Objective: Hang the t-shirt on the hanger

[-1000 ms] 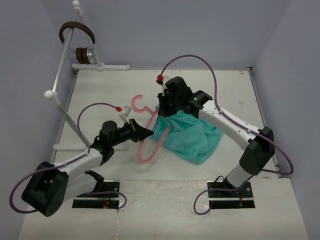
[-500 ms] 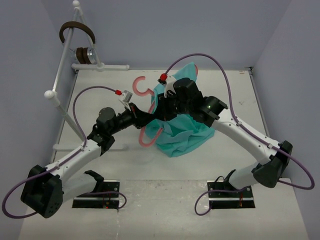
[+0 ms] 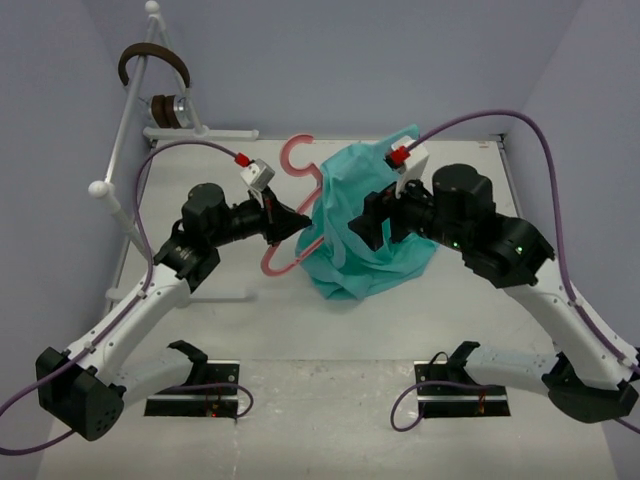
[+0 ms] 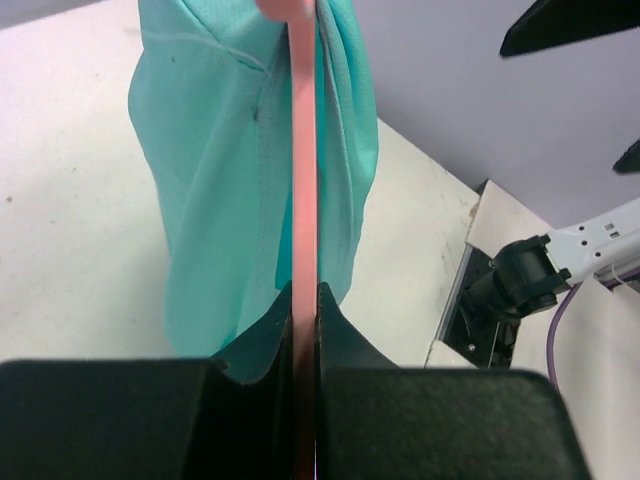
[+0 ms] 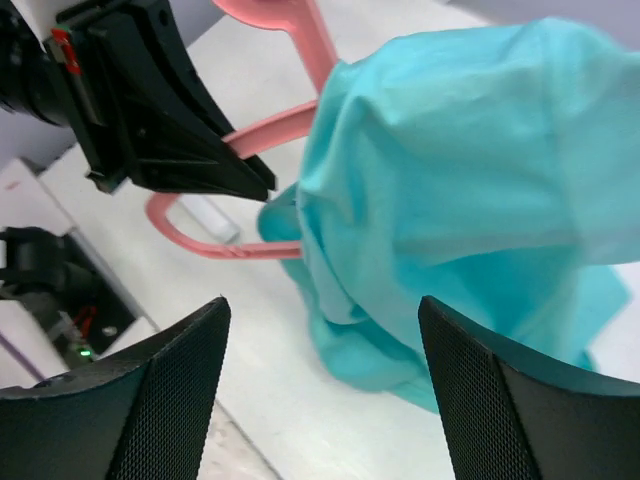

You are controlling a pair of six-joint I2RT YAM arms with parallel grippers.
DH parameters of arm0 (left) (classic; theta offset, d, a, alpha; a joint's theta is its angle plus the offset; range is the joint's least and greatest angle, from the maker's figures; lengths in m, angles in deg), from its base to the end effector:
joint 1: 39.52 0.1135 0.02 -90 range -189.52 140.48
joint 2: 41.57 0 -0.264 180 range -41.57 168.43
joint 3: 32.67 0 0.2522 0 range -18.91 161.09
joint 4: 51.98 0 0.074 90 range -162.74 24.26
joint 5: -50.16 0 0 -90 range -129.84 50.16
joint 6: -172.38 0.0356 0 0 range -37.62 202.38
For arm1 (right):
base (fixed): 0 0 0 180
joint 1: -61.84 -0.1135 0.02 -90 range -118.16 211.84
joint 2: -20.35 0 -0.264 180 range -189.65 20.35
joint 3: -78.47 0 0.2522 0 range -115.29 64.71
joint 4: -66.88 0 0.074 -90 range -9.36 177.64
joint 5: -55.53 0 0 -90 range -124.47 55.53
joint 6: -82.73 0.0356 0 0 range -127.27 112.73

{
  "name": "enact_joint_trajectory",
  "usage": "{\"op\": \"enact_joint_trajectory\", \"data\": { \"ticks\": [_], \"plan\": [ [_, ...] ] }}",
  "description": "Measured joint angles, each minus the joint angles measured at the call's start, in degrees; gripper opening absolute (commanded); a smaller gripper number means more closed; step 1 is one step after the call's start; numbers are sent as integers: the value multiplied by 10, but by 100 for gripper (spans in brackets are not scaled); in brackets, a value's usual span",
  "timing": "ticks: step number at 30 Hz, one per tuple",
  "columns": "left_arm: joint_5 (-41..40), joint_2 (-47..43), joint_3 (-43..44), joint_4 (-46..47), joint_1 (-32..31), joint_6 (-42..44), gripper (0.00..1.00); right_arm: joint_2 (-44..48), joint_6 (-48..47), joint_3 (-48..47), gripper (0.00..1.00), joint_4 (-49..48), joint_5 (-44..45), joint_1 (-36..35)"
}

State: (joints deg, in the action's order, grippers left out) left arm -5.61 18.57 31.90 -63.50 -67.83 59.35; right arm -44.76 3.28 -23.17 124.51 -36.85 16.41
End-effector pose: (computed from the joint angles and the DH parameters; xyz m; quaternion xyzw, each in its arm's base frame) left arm 0.2041 -0.1327 0.3492 0.2276 0.7066 -0.4729 0.4747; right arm 0.1490 0.1533 0.4637 -0.2583 0.7830 0.2806 0.4914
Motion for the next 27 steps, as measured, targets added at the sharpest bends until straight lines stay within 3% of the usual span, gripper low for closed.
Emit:
{"op": "enact_joint_trajectory", "data": {
  "ticks": [8,13,17,24,25,27],
  "plan": [
    [123,30,88,-100,0,130,0,111,-218,-7,83,14,44,1],
    [173,53,105,-145,-6,209,0,54,-289,-102,80,80,17,1],
    [198,63,106,-165,-8,246,0,19,-321,-105,76,118,-15,1],
    [247,69,109,-169,-36,276,0,-29,-363,-81,61,157,-81,1],
    [257,69,110,-169,-39,279,0,-33,-370,-79,54,156,-90,1],
    [271,68,112,-168,-42,285,0,-36,-381,-72,28,155,-107,1]
  ]
}}
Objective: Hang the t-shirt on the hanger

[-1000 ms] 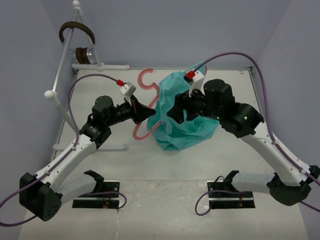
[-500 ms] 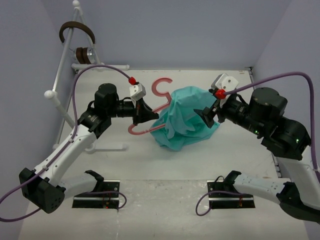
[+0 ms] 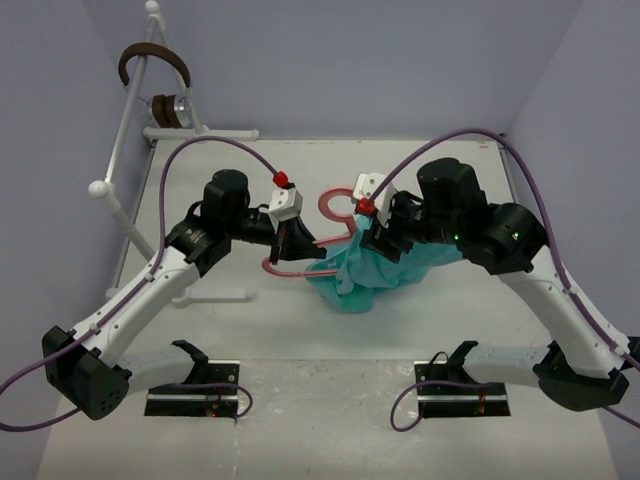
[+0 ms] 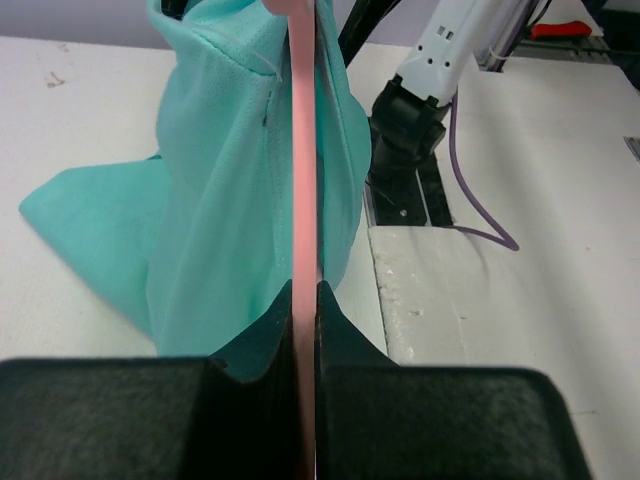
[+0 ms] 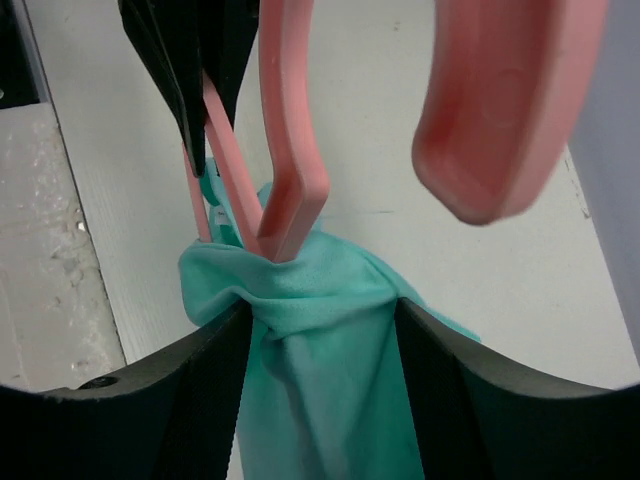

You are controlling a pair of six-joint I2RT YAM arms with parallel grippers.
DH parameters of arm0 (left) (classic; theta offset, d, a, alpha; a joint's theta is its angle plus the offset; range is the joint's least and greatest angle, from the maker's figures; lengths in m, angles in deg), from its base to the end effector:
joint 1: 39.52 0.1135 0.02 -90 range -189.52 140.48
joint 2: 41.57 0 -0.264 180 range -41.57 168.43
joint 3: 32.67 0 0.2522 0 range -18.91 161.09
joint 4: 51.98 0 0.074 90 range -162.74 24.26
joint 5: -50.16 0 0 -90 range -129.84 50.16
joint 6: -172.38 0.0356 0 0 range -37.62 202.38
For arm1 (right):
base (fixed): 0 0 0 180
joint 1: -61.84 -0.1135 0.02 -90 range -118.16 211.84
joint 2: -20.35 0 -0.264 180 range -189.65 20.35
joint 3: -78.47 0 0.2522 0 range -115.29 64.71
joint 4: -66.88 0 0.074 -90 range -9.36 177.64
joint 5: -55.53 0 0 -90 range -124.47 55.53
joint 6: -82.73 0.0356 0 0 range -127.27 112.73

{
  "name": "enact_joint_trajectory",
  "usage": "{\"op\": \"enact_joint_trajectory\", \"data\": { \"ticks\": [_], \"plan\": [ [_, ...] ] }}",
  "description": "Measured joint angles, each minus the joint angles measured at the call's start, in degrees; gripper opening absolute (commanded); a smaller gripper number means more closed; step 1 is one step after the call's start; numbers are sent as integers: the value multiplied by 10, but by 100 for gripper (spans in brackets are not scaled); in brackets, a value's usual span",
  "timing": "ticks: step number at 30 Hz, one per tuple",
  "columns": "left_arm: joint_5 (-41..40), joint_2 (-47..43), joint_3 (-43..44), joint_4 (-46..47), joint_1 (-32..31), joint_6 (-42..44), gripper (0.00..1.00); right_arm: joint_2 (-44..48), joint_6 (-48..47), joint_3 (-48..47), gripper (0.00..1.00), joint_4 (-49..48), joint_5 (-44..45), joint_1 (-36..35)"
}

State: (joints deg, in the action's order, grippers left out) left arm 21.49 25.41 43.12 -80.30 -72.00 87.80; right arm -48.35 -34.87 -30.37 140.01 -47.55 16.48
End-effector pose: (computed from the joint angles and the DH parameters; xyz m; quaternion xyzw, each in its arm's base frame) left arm 0.1957 -0.1616 0.3647 0.5065 0.5688 -0.5211 0.3852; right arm 0.1405 0.1537 0.4629 -0.5628 0.6697 0.1721 0.4530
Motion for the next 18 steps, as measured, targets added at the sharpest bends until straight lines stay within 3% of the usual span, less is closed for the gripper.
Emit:
{"op": "enact_joint_trajectory", "data": {
  "ticks": [4,7,8,9,12,18],
  "plan": [
    [4,-5,6,7,0,4,0,7,-23,16,0,5,-54,0],
    [3,-14,11,8,-1,6,3,23,-39,32,0,-1,-91,3],
    [0,-14,15,7,-3,4,12,29,-41,36,0,-6,-95,4],
    [-4,-14,21,5,-5,1,31,36,-44,39,0,-12,-96,5],
    [-40,-15,47,14,-8,-15,100,54,-46,56,0,-32,-93,8],
    [-222,-52,68,101,-4,-110,100,75,-45,95,0,-47,-79,16]
  ]
}}
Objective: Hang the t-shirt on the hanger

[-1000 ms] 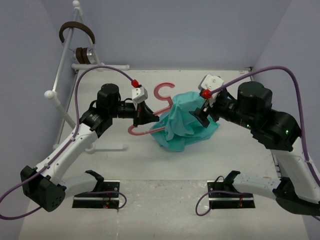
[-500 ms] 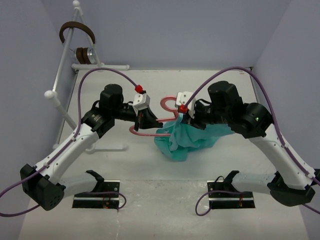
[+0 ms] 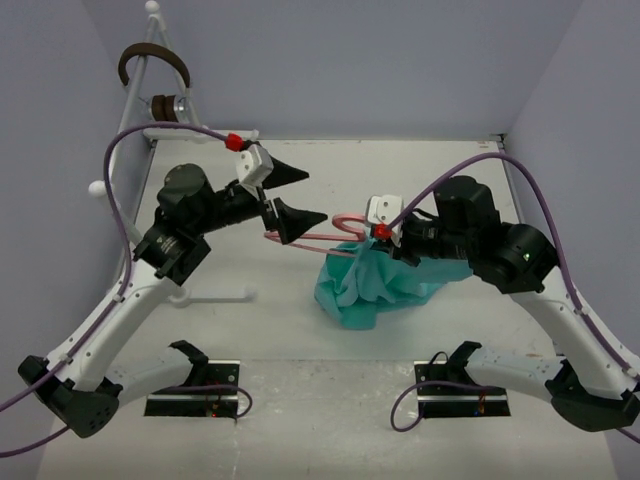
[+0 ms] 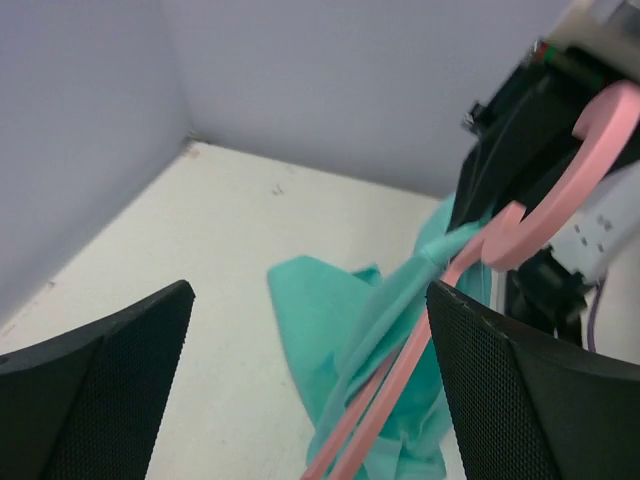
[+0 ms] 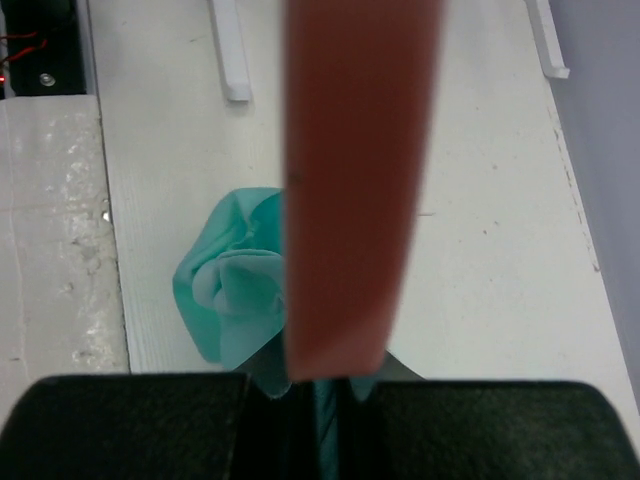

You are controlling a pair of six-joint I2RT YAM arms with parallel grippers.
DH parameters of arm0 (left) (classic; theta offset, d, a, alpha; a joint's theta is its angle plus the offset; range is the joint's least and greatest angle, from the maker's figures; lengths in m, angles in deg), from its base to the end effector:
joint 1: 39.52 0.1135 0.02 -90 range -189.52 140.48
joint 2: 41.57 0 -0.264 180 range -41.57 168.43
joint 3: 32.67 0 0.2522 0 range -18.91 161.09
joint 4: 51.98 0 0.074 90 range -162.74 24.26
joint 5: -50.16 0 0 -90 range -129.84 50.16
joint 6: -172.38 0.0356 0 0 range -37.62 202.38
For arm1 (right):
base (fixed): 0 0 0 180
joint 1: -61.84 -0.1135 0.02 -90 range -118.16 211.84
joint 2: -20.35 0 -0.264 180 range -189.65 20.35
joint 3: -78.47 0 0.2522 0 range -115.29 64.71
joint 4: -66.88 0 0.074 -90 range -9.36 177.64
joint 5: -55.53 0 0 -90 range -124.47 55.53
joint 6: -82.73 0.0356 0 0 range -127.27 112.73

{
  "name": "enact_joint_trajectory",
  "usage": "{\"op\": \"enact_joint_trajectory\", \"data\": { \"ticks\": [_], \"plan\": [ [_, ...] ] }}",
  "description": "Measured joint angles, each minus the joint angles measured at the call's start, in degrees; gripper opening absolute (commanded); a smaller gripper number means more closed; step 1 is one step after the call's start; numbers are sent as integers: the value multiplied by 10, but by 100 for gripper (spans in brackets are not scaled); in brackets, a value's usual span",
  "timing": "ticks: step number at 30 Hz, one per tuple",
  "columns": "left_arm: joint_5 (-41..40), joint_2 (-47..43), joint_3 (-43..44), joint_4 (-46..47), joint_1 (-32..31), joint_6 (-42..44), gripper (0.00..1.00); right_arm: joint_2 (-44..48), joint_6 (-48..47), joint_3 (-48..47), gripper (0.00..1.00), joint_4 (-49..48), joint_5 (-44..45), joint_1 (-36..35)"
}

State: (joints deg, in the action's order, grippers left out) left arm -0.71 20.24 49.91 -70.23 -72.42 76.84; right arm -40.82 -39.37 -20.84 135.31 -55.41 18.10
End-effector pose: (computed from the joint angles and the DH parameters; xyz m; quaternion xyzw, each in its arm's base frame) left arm 0.1831 -0.1452 0.4401 0.3892 0.5758 -0.4427 0.5666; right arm 0.1239 0.1362 0.4464 -0.5955 0.6172 0.2064 0.4710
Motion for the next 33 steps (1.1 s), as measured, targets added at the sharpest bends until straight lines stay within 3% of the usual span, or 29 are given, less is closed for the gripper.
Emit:
{"op": "enact_joint_trajectory", "data": {
  "ticks": [4,8,11,14,20,27,30,32,33],
  "plan": [
    [-178,-85,-52,73,0,-112,98,-2,9,12,0,-17,33,26],
    [-294,-173,-114,111,2,-226,85,-11,38,13,0,-46,75,49],
    [-305,-186,-164,141,1,-295,82,-21,70,9,0,-71,99,54],
    [-301,-136,-209,146,-13,-334,81,-32,97,5,0,-95,113,54],
    [-296,11,-241,139,-63,-356,75,-43,135,3,0,-127,125,55],
    [-296,73,-242,169,-69,-359,65,-40,154,18,0,-150,108,55],
    [-303,102,-242,176,-69,-358,45,-39,157,20,0,-154,96,55],
    [-310,119,-242,177,-69,-357,14,-39,160,20,0,-154,89,55],
    [-313,125,-242,178,-69,-356,4,-39,161,20,0,-154,86,55]
  ]
}}
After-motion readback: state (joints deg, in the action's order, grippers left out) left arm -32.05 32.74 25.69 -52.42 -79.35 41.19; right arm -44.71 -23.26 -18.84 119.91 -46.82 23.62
